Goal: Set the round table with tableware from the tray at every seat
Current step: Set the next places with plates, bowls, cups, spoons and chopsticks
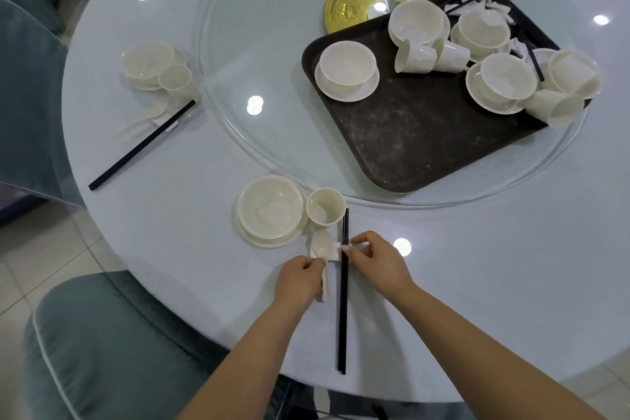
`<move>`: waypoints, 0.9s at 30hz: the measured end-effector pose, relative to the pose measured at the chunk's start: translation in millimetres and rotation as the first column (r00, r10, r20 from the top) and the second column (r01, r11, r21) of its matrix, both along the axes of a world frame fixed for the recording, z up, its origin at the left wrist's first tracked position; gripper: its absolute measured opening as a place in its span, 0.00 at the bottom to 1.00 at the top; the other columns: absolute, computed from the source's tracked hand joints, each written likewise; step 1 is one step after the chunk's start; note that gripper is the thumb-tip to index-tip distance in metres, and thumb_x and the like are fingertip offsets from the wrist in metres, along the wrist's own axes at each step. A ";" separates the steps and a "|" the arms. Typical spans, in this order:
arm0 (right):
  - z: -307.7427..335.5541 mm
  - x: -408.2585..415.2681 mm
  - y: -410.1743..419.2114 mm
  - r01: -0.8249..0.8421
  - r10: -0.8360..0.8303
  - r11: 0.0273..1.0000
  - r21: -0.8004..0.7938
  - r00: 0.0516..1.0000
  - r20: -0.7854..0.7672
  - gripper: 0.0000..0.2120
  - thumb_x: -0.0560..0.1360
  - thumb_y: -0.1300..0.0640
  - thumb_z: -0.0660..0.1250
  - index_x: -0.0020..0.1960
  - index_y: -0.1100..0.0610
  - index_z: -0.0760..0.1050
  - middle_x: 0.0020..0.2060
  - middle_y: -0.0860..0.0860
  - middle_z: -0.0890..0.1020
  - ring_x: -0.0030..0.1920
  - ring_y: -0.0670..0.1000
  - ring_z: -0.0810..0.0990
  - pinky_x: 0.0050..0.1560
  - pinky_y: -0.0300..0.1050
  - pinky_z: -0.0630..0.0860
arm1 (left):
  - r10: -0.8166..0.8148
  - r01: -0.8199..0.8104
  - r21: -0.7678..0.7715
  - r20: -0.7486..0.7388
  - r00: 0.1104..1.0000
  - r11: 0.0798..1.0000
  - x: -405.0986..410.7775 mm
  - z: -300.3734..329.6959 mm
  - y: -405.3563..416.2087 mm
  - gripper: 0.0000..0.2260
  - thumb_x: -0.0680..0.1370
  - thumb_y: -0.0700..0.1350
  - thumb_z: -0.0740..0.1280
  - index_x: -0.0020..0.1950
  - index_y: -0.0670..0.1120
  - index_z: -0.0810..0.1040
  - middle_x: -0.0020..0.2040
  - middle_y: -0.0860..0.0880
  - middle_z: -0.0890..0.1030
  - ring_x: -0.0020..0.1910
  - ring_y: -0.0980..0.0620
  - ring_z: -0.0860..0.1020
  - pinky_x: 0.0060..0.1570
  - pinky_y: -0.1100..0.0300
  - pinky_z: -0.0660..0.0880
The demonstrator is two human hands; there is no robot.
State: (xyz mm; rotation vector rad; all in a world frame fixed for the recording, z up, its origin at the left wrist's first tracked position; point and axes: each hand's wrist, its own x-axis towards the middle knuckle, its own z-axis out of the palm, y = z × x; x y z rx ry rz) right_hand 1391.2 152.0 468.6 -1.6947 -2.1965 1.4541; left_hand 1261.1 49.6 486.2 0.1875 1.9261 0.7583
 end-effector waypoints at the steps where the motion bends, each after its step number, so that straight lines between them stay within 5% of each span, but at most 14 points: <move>1: 0.6 1.9 0.6 0.009 -0.009 1.000 -0.013 1.000 -0.004 0.10 0.75 0.40 0.67 0.50 0.45 0.74 0.35 0.46 0.80 0.38 0.46 0.80 0.40 0.42 0.78 | -0.002 0.002 0.002 -0.008 1.000 1.000 -0.7 0.7 -1.9 0.14 0.78 0.48 0.65 0.35 0.43 0.74 0.29 0.47 0.80 0.28 0.49 0.79 0.44 0.46 0.82; 9: 5.3 22.1 2.9 0.029 -0.030 0.998 -0.056 0.999 -0.022 0.04 0.77 0.47 0.66 0.45 0.44 0.72 0.36 0.50 0.82 0.37 0.51 0.81 0.45 0.49 0.80 | 0.038 -0.039 -0.004 -0.134 0.990 0.999 -9.3 7.7 -22.0 0.14 0.78 0.51 0.65 0.44 0.40 0.78 0.37 0.47 0.82 0.37 0.50 0.82 0.48 0.50 0.81; 16: 7.5 29.9 8.1 0.015 -0.018 0.996 -0.083 0.999 -0.035 0.02 0.77 0.51 0.65 0.45 0.47 0.74 0.35 0.50 0.82 0.35 0.50 0.81 0.45 0.50 0.81 | 0.117 -0.099 0.073 -0.299 0.947 0.992 -7.1 27.0 -25.7 0.13 0.79 0.51 0.63 0.44 0.43 0.78 0.39 0.45 0.81 0.42 0.46 0.80 0.41 0.57 0.74; 22: 19.1 48.0 -0.6 0.032 -0.036 0.992 -0.123 0.999 -0.031 0.05 0.78 0.50 0.65 0.49 0.51 0.76 0.36 0.50 0.83 0.32 0.47 0.80 0.41 0.46 0.79 | 0.170 -0.112 0.216 -0.273 0.947 0.970 12.3 51.4 -33.6 0.12 0.78 0.52 0.65 0.43 0.45 0.79 0.37 0.49 0.81 0.40 0.49 0.80 0.42 0.57 0.75; 27: 41.6 76.4 -34.8 0.061 -0.067 0.993 -0.106 0.996 -0.056 0.03 0.78 0.50 0.65 0.49 0.49 0.75 0.38 0.49 0.83 0.28 0.44 0.79 0.36 0.39 0.76 | 0.053 0.016 0.287 -0.233 0.971 0.958 38.4 68.5 -46.5 0.12 0.78 0.51 0.65 0.42 0.43 0.77 0.37 0.49 0.81 0.41 0.48 0.80 0.47 0.50 0.78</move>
